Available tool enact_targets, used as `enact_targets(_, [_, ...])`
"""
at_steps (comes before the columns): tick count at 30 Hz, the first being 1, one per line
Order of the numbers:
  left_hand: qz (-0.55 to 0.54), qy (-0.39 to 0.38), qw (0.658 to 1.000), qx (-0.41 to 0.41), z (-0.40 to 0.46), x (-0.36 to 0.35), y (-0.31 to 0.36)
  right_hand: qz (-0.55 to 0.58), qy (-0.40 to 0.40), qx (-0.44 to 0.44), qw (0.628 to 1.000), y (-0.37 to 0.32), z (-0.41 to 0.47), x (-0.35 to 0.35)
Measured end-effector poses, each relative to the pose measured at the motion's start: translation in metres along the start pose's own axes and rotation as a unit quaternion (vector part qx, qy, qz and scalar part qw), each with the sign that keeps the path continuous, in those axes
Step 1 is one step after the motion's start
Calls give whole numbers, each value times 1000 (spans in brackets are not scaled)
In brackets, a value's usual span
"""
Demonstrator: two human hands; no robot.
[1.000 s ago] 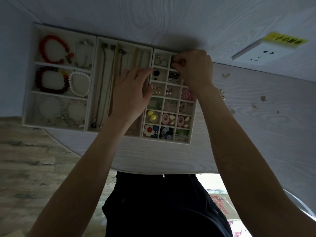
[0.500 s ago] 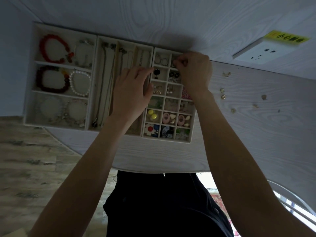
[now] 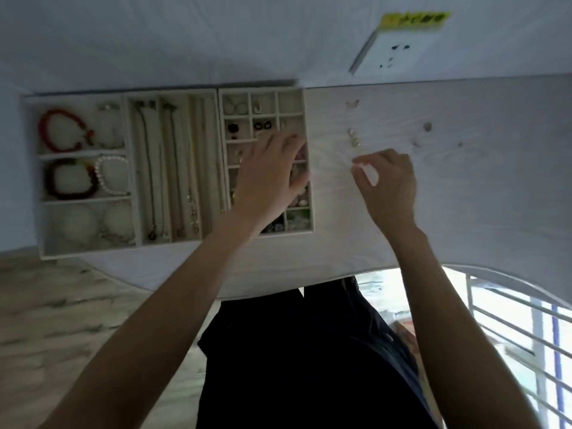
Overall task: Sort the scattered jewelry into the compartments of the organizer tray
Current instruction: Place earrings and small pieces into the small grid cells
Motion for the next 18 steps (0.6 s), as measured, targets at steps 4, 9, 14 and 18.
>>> enact_targets(4, [40,-50,998,3,7,-18,11,-24,5,-96,995,71,-12,12])
enact_targets(9, [56,-55,997,20,9,-20,9,49,-33,-74,996,78,8,-3])
enact_targets(14, [70,-81,993,47,11,-23,10,70,-10,-20,997,53,27,-14])
enact_targets(18, [67,-80,993,57,13,-23,12,63,-43,-31,997,49,42,-18])
Point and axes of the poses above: each hand's wrist, its own z-axis towards the middle knuckle, its own x-axis out of the back of the hand, y = z × x, the point moved 9 cm from there along z, towards the middle knuckle, and after that the axes turned 4 degrees about -x, right-handed, at the moved point
